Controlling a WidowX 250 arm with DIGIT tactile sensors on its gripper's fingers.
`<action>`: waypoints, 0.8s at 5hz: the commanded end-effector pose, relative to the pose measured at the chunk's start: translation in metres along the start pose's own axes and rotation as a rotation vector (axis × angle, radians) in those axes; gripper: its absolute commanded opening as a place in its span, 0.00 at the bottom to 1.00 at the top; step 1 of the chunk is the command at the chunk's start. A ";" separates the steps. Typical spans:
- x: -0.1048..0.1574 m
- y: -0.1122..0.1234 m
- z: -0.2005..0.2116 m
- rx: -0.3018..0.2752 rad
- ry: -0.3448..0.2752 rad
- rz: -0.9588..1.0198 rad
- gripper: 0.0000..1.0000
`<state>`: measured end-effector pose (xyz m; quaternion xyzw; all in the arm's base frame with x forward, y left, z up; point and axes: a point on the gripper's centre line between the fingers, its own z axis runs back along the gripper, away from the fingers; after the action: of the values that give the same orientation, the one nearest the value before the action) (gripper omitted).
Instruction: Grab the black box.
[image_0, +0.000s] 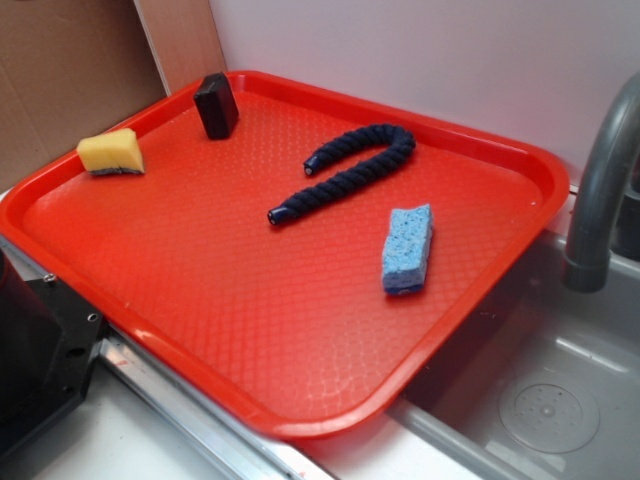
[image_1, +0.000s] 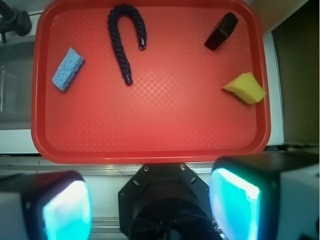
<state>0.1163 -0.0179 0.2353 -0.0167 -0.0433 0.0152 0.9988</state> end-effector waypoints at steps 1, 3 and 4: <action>0.000 0.000 0.000 0.000 0.000 0.000 1.00; 0.069 0.056 -0.070 0.052 -0.251 0.145 1.00; 0.088 0.080 -0.070 0.009 -0.377 0.243 1.00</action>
<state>0.2016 0.0569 0.1597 -0.0179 -0.2133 0.1355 0.9674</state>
